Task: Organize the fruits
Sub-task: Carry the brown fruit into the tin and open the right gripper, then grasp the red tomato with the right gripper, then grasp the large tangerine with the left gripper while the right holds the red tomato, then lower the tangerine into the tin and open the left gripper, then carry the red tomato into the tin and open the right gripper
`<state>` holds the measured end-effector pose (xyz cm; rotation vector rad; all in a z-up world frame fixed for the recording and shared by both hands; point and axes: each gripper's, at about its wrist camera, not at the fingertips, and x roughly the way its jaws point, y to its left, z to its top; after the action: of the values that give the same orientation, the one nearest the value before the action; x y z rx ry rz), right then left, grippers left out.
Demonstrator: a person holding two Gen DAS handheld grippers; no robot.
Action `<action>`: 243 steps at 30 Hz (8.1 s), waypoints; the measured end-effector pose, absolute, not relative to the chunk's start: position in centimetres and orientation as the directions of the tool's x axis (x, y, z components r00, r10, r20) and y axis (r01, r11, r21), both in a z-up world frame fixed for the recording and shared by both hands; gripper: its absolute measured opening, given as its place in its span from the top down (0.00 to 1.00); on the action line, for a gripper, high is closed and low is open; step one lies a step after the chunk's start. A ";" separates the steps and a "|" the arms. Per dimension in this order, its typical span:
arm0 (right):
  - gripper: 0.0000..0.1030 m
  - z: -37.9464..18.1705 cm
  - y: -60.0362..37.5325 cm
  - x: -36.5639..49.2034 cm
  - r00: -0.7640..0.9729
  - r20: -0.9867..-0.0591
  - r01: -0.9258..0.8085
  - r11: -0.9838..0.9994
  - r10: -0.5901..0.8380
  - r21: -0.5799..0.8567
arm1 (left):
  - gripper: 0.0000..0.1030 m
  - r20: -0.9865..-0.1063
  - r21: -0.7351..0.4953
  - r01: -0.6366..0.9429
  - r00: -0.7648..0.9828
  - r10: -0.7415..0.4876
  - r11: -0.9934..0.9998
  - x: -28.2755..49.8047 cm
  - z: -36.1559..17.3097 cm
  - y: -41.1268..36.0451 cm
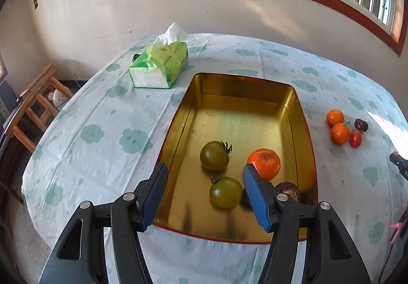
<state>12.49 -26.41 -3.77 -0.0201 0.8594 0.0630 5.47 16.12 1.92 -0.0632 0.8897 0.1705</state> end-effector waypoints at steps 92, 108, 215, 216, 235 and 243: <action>0.71 -5.2 -12.8 17.1 0.606 -0.755 -0.309 0.949 0.250 0.066 | 0.40 -0.801 0.002 0.034 0.599 -0.019 0.999 9.7 1.9 2.4; 0.71 -5.0 -21.7 13.3 0.659 -0.748 -0.114 0.993 0.080 0.006 | 0.40 -0.834 -0.125 0.083 0.531 -0.150 0.989 16.7 -3.0 -3.2; 0.72 -5.3 -21.7 13.7 0.643 -0.761 -0.115 0.993 0.084 0.013 | 0.45 -0.804 0.047 -0.221 0.571 0.168 0.974 3.6 1.4 15.8; 0.72 -5.2 -21.7 13.6 0.645 -0.760 -0.114 0.993 0.082 0.011 | 0.45 -0.804 0.042 -0.223 0.571 0.166 0.974 3.5 1.5 15.9; 0.72 0.4 -5.1 8.7 0.545 -0.710 -0.528 0.840 0.447 0.124 | 0.45 -0.812 -0.023 -0.303 0.562 0.159 0.953 1.0 1.5 18.7; 0.72 0.0 2.7 6.8 0.441 -0.734 -0.658 0.742 0.516 0.127 | 0.44 -0.813 -0.024 -0.337 0.555 0.178 0.941 -0.6 1.6 20.4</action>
<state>6.83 2.67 0.00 -0.1880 0.8409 0.7345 -0.56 20.35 1.64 -0.1847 0.9353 0.3065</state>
